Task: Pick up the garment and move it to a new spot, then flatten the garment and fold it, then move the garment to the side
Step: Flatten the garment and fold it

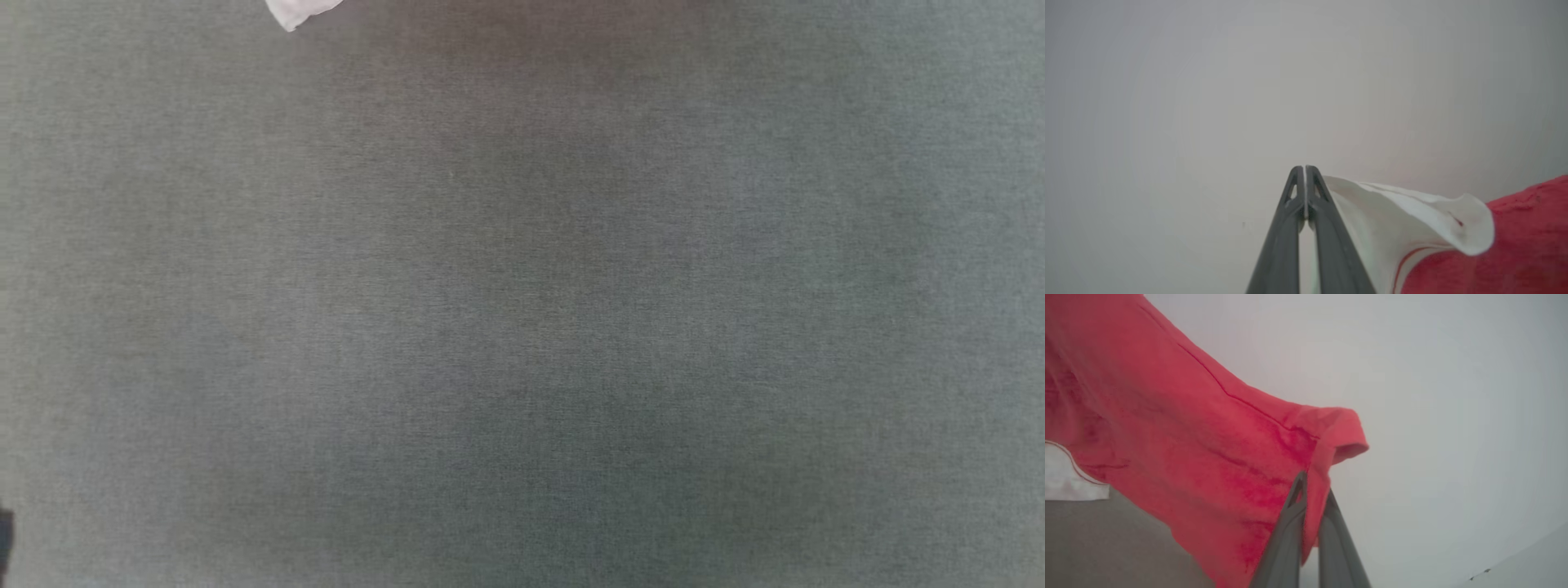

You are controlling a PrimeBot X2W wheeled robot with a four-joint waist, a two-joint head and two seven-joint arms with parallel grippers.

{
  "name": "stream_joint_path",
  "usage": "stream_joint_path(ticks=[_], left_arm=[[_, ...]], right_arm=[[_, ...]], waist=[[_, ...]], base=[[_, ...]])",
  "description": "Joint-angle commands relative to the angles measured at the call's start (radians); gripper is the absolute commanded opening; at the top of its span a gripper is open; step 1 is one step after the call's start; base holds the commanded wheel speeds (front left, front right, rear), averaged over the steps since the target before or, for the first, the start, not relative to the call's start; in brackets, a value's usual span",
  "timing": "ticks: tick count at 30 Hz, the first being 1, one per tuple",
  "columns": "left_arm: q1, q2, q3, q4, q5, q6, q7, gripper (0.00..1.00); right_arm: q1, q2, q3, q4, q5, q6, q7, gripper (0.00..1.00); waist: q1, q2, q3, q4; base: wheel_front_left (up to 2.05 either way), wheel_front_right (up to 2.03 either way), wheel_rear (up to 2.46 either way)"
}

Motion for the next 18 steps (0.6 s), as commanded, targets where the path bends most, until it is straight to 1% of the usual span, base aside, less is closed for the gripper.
stream_joint_path(ticks=[1, 4, 7, 8, 13, 18], left_arm=[[0.042, -0.005, -0.016, 0.018, -0.012, -0.013, 0.018, 0.0], [0.118, -0.013, -0.049, 0.034, -0.054, -0.037, 0.072, 0.0], [0.219, -0.01, -0.09, 0.018, -0.116, -0.044, 0.155, 0.0], [0.255, -0.007, -0.113, -0.007, -0.139, -0.044, 0.187, 0.0], [0.418, 0.075, -0.186, -0.154, -0.276, -0.044, 0.339, 0.0], [0.576, 0.167, -0.211, -0.315, -0.402, -0.04, 0.497, 0.0]], right_arm=[[0.032, 0.002, 0.016, 0.015, 0.021, -0.001, 0.013, 0.0], [0.088, -0.006, 0.071, 0.021, 0.083, -0.001, 0.046, 0.0], [0.162, -0.026, 0.12, -0.007, 0.158, -0.001, 0.088, 0.0], [0.189, -0.033, 0.131, -0.021, 0.191, -0.001, 0.103, 0.0], [0.321, -0.103, 0.183, -0.124, 0.309, -0.001, 0.183, 0.0], [0.464, -0.186, 0.209, -0.258, 0.415, -0.001, 0.264, 0.0]], waist=[[0.0, 0.0, -0.006, 0.008], [0.0, 0.0, -0.02, 0.019], [0.0, 0.0, -0.036, 0.028], [0.0, 0.0, -0.041, 0.029], [0.0, 0.0, -0.067, 0.039], [0.0, 0.0, -0.094, 0.045]], base=[[0.0, 0.0, 0.0], [0.0, 0.0, 0.0], [0.0, 0.0, 0.0], [0.0, 0.0, 0.0], [0.0, 0.0, 0.0], [0.0, 0.0, 0.0]])
